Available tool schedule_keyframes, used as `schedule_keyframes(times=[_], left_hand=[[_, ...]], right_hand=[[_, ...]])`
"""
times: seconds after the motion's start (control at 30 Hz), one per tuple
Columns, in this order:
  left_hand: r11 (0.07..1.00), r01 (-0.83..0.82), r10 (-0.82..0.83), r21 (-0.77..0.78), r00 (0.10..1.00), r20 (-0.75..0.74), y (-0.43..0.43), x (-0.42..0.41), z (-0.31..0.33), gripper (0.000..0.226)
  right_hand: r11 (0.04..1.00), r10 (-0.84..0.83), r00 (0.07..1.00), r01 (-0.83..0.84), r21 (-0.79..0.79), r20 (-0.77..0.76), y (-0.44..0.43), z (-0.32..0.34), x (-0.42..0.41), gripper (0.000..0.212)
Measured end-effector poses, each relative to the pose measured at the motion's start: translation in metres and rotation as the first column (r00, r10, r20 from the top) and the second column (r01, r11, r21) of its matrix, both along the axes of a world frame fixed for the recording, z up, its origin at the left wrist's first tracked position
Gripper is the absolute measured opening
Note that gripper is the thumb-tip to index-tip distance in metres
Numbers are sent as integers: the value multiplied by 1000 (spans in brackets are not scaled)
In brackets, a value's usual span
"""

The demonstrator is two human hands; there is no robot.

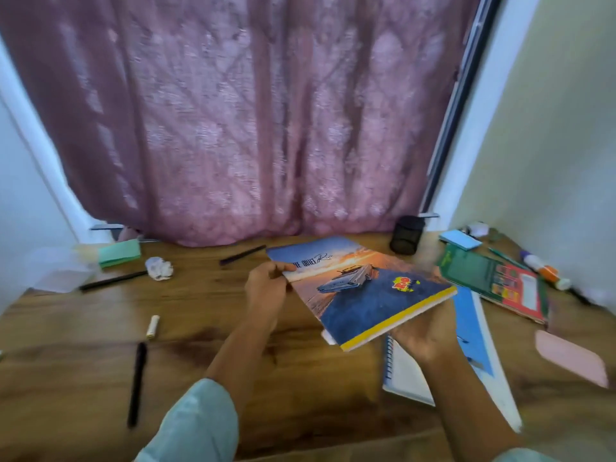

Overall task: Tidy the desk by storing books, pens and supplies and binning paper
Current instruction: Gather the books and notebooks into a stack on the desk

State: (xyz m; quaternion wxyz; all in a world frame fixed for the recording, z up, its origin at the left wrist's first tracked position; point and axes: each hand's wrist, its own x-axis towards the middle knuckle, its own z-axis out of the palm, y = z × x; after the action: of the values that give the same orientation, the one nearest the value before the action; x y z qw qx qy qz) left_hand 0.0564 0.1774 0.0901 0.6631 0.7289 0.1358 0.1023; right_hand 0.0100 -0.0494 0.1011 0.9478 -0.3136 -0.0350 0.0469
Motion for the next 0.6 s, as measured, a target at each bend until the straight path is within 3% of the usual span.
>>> schedule_keyframes(times=[0.03, 0.07, 0.1, 0.17, 0.3, 0.37, 0.43, 0.5, 0.6], left_hand=[[999, 35, -35, -33, 999, -1, -20, 0, 0, 39], [994, 70, -71, -80, 997, -8, -41, 0, 0, 36], [983, 112, -115, -144, 993, -13, -60, -2, 0, 33], [941, 177, -193, -289, 981, -28, -99, -4, -6, 27], [874, 321, -362, -366, 931, -47, -161, -5, -37, 25], [881, 399, -425, -253, 903, -56, -184, -16, -47, 25], [894, 443, -434, 64, 893, -121, -195, -28, -62, 35], [770, 522, -467, 368, 853, -234, -196, -37, -79, 44], [506, 631, -547, 588, 762, -347, -190, -48, -98, 48]], right_hand=[[998, 23, 1000, -22, 64, -14, -21, -4, -5, 51], [997, 1, 996, 5, 71, -88, -45, -13, -12, 45], [998, -66, 989, 66, -2, -129, -63, -18, -19, 32], [987, -103, 983, 82, -139, -153, -97, -35, -33, 55], [929, -240, 947, 160, -333, -215, -146, -58, -53, 61], [889, -300, 926, 184, -418, -229, -163, -71, -55, 64], [823, -355, 897, 166, -543, -263, -172, -87, -55, 59], [721, -411, 873, 134, -680, -264, -173, -102, -54, 56], [464, -493, 853, 91, -881, -172, -169, -114, -59, 51]])
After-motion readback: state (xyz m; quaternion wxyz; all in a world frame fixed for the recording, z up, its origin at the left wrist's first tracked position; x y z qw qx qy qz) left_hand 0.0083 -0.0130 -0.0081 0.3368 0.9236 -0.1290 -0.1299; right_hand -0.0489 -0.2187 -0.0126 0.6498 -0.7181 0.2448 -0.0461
